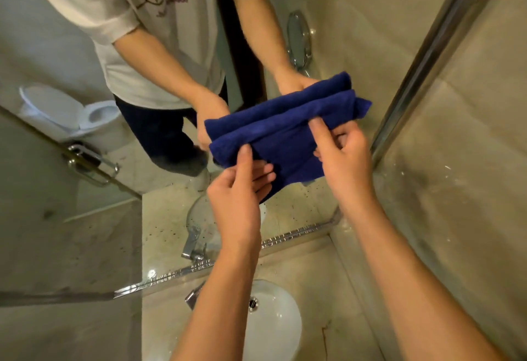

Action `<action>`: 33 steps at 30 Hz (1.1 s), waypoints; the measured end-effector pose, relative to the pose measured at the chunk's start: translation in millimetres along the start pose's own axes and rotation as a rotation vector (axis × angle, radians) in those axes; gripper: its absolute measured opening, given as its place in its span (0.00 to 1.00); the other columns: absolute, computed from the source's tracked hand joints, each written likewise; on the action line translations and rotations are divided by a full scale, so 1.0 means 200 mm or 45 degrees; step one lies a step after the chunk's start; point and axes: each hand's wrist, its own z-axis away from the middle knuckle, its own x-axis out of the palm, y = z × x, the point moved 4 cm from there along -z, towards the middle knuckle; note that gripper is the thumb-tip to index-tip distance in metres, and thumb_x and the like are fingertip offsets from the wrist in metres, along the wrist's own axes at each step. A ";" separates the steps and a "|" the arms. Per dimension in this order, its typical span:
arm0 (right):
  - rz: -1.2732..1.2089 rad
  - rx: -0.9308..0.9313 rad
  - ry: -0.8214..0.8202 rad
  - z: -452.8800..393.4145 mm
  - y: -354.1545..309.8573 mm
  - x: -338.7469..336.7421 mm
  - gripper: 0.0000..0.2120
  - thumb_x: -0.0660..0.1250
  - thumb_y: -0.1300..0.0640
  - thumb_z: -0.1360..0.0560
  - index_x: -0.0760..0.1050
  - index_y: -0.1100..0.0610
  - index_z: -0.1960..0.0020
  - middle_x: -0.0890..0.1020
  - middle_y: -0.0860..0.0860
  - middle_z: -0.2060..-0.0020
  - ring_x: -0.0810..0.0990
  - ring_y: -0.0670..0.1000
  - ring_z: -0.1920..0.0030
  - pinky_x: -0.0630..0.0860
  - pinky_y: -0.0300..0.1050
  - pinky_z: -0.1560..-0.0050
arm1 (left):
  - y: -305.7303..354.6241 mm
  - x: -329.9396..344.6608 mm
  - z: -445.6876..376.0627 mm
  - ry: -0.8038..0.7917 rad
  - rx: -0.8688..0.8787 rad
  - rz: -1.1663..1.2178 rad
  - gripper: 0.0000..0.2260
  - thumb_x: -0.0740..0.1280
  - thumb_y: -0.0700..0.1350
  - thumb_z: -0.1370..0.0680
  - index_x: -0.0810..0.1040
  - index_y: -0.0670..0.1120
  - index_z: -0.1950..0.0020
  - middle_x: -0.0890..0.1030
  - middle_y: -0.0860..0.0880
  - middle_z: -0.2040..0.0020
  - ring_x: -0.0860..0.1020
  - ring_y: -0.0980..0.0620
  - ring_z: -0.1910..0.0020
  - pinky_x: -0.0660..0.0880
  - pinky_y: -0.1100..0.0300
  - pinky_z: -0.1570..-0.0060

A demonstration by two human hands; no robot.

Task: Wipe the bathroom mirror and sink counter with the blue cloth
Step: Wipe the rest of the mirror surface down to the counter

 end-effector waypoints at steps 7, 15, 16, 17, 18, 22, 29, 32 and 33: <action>0.095 -0.156 0.097 -0.01 0.02 0.01 0.20 0.65 0.33 0.30 0.71 0.50 0.62 0.78 0.47 0.69 0.81 0.56 0.63 0.80 0.62 0.57 | -0.01 0.16 0.00 -0.283 0.565 -0.148 0.21 0.56 0.53 0.16 0.84 0.45 0.57 0.86 0.49 0.59 0.85 0.52 0.56 0.81 0.50 0.53; 0.427 -0.302 0.184 -0.04 0.01 -0.04 0.33 0.59 0.25 0.34 0.71 0.57 0.63 0.80 0.51 0.71 0.81 0.55 0.65 0.78 0.57 0.56 | -0.13 0.15 -0.03 -0.302 1.772 -0.789 0.15 0.67 0.43 0.21 0.79 0.41 0.35 0.79 0.44 0.37 0.77 0.48 0.39 0.75 0.55 0.41; 0.509 -0.336 0.238 -0.04 0.01 -0.04 0.32 0.58 0.26 0.32 0.70 0.57 0.65 0.79 0.51 0.70 0.80 0.55 0.64 0.76 0.53 0.58 | -0.19 0.14 -0.03 -0.221 1.904 -0.947 0.17 0.68 0.43 0.22 0.78 0.40 0.34 0.76 0.42 0.33 0.74 0.45 0.34 0.72 0.54 0.36; 0.578 -0.391 0.320 -0.03 0.01 -0.04 0.31 0.57 0.27 0.30 0.70 0.56 0.66 0.78 0.49 0.70 0.78 0.55 0.64 0.73 0.50 0.60 | -0.25 0.12 -0.04 -0.134 1.995 -1.083 0.20 0.67 0.44 0.23 0.76 0.40 0.32 0.73 0.40 0.29 0.70 0.43 0.29 0.68 0.52 0.31; 0.617 -0.451 0.411 -0.02 0.01 -0.05 0.30 0.57 0.28 0.28 0.69 0.56 0.66 0.76 0.48 0.70 0.76 0.55 0.64 0.69 0.48 0.62 | -0.30 0.12 -0.06 -0.056 2.042 -1.186 0.22 0.67 0.45 0.23 0.74 0.41 0.29 0.69 0.40 0.26 0.66 0.42 0.26 0.64 0.50 0.27; 0.378 -0.801 0.723 0.03 0.06 -0.02 0.21 0.64 0.36 0.25 0.68 0.54 0.60 0.73 0.44 0.71 0.72 0.43 0.69 0.65 0.36 0.69 | -0.40 0.14 -0.16 0.186 2.185 -1.385 0.28 0.66 0.45 0.23 0.67 0.45 0.23 0.61 0.43 0.21 0.56 0.42 0.21 0.53 0.47 0.23; 0.117 -1.494 0.710 -0.04 0.17 0.04 0.07 0.63 0.58 0.21 0.74 0.63 0.49 0.76 0.54 0.54 0.73 0.45 0.59 0.71 0.33 0.59 | -0.44 0.24 -0.23 0.258 2.227 -1.498 0.30 0.67 0.49 0.22 0.62 0.48 0.21 0.58 0.46 0.20 0.52 0.45 0.20 0.52 0.45 0.23; 0.023 -1.438 0.711 -0.15 0.18 -0.06 0.09 0.62 0.57 0.20 0.74 0.63 0.48 0.77 0.56 0.54 0.73 0.43 0.58 0.70 0.31 0.56 | -0.44 0.36 -0.21 0.208 2.230 -1.566 0.31 0.68 0.51 0.23 0.62 0.51 0.21 0.59 0.48 0.20 0.51 0.47 0.20 0.48 0.47 0.23; -0.002 -1.426 0.713 -0.18 0.18 -0.10 0.10 0.61 0.56 0.19 0.74 0.63 0.48 0.77 0.57 0.54 0.73 0.44 0.57 0.70 0.31 0.55 | -0.43 0.40 -0.19 0.194 2.237 -1.560 0.31 0.69 0.51 0.23 0.63 0.52 0.22 0.60 0.49 0.20 0.52 0.47 0.20 0.48 0.48 0.23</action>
